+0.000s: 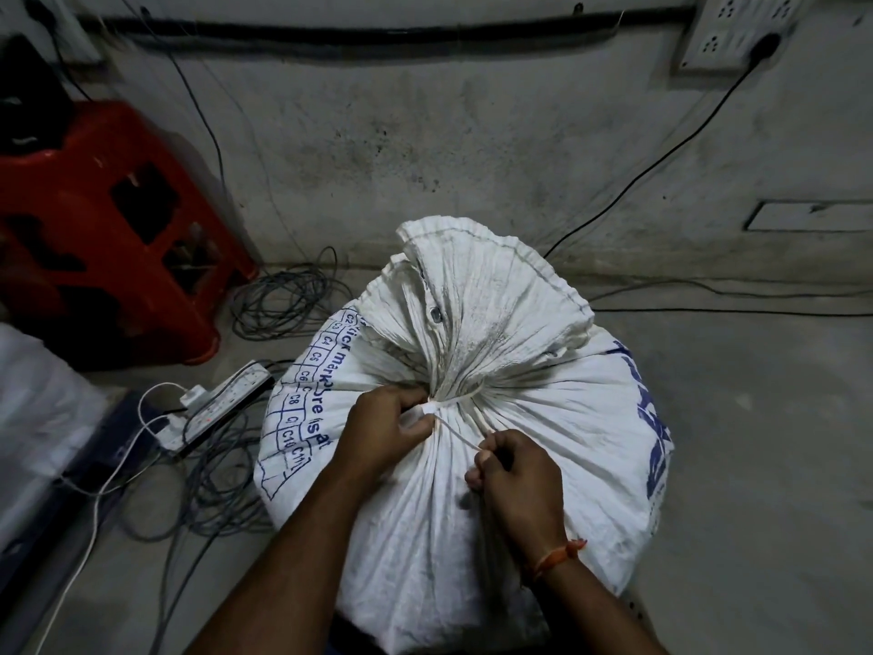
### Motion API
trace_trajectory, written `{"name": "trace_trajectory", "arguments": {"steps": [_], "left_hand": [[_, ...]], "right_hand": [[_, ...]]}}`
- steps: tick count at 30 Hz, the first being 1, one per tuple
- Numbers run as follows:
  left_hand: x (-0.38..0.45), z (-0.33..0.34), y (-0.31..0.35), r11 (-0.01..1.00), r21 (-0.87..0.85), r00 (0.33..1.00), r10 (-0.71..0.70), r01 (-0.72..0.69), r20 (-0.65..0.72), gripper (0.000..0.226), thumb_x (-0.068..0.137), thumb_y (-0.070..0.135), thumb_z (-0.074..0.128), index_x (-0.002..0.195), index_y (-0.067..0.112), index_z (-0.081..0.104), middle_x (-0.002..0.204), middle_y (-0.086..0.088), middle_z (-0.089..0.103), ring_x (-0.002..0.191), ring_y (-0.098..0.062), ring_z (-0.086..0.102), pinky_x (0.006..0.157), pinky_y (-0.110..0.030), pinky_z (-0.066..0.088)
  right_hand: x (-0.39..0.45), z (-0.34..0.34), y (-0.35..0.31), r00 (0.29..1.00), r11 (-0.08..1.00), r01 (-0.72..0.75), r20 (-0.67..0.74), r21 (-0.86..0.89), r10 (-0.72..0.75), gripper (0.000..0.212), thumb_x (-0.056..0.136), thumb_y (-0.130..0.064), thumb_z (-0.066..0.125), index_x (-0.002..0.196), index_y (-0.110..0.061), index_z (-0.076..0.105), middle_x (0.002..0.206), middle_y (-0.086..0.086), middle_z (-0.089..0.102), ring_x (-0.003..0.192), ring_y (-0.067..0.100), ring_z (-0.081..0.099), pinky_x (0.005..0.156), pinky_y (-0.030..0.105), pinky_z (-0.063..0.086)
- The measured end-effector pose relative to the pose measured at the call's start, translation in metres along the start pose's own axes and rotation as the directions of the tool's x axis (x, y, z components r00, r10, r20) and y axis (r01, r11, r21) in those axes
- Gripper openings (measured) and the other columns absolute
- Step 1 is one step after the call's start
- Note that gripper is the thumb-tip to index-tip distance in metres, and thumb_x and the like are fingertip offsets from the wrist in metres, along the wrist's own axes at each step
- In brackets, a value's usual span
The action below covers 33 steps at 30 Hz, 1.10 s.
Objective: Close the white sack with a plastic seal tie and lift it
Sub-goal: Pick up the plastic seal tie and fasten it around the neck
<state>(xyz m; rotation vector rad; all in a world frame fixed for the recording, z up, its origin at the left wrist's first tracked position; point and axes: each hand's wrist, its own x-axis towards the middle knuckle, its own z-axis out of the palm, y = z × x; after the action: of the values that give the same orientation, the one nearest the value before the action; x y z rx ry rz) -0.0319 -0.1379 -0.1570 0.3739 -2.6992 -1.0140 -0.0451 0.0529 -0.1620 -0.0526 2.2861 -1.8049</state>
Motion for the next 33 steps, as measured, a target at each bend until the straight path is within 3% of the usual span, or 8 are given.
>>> {"name": "trace_trajectory", "arguments": {"steps": [3,5,9,12,17,21,26,33], "left_hand": [[0.003,0.000,-0.003,0.990,-0.125,0.998,-0.056,0.058,0.025,0.041,0.074,0.039,0.073,0.109,0.017,0.079,0.106,0.003,0.080,0.103,-0.009,0.072,0.093,-0.036,0.057],[0.005,-0.001,-0.007,0.972,-0.217,0.995,-0.073,0.086,0.068,0.039,0.075,0.037,0.075,0.109,0.018,0.080,0.104,0.008,0.080,0.103,-0.002,0.071,0.096,-0.034,0.056],[0.007,0.000,-0.009,0.956,-0.281,0.994,-0.058,0.081,0.089,0.031,0.080,0.026,0.078,0.110,0.018,0.079,0.103,0.012,0.078,0.102,0.003,0.069,0.093,-0.025,0.054],[0.009,0.001,-0.010,0.945,-0.321,0.994,-0.031,0.064,0.106,0.032,0.080,0.030,0.074,0.110,0.018,0.079,0.105,0.009,0.079,0.104,-0.001,0.071,0.094,-0.026,0.054],[0.013,0.004,-0.016,0.931,-0.361,0.992,-0.008,0.054,0.129,0.028,0.083,0.020,0.075,0.111,0.014,0.078,0.104,0.005,0.080,0.103,-0.007,0.073,0.094,-0.027,0.055],[0.016,0.010,-0.013,0.922,-0.381,0.994,-0.030,0.067,0.101,0.025,0.084,0.015,0.077,0.108,0.014,0.080,0.103,0.004,0.080,0.100,-0.005,0.073,0.092,-0.025,0.056],[0.016,0.013,-0.011,0.920,-0.387,0.995,-0.026,0.061,0.094,0.025,0.084,0.018,0.069,0.106,0.012,0.080,0.098,0.001,0.081,0.092,-0.004,0.073,0.083,-0.020,0.054],[0.018,0.012,-0.007,0.909,-0.414,0.996,-0.011,0.048,0.091,0.026,0.082,0.020,0.065,0.101,0.012,0.081,0.093,0.001,0.081,0.086,-0.002,0.071,0.079,-0.019,0.054]], "right_hand": [[-0.001,-0.010,-0.012,0.968,0.984,0.175,0.190,-0.031,-0.166,0.009,0.079,-0.015,0.062,0.083,-0.023,0.065,0.072,0.004,0.070,0.068,0.022,0.073,0.071,0.048,0.060],[0.004,-0.018,-0.019,0.886,0.967,0.254,0.407,-0.022,-0.223,0.032,0.076,-0.010,0.060,0.100,-0.030,0.067,0.083,0.002,0.071,0.078,0.023,0.071,0.075,0.042,0.059],[0.024,-0.017,-0.017,0.732,0.827,0.530,0.593,-0.185,-0.336,0.045,0.082,-0.007,0.054,0.122,-0.023,0.068,0.098,-0.019,0.068,0.092,0.001,0.065,0.083,0.022,0.051],[0.037,-0.010,-0.016,0.691,0.735,0.637,0.594,-0.232,-0.411,0.034,0.092,-0.017,0.061,0.124,-0.028,0.068,0.101,-0.005,0.064,0.092,0.005,0.060,0.081,0.012,0.043],[0.048,-0.003,-0.014,0.716,0.701,0.666,0.481,-0.255,-0.505,0.007,0.088,-0.025,0.069,0.089,-0.018,0.070,0.106,0.002,0.060,0.091,0.010,0.058,0.080,0.016,0.044],[0.049,0.001,-0.013,0.768,0.672,0.639,0.363,-0.374,-0.528,0.011,0.079,-0.019,0.070,0.072,-0.014,0.065,0.084,0.005,0.062,0.079,0.021,0.060,0.071,0.035,0.048],[0.049,0.005,-0.011,0.821,0.671,0.568,0.262,-0.477,-0.508,0.015,0.072,-0.019,0.070,0.060,-0.015,0.061,0.065,0.005,0.060,0.065,0.024,0.059,0.061,0.030,0.034],[0.052,0.008,-0.010,0.837,0.681,0.540,0.231,-0.495,-0.497,0.017,0.068,-0.015,0.072,0.056,-0.017,0.060,0.061,0.003,0.060,0.062,0.024,0.060,0.058,0.020,0.022]]}}
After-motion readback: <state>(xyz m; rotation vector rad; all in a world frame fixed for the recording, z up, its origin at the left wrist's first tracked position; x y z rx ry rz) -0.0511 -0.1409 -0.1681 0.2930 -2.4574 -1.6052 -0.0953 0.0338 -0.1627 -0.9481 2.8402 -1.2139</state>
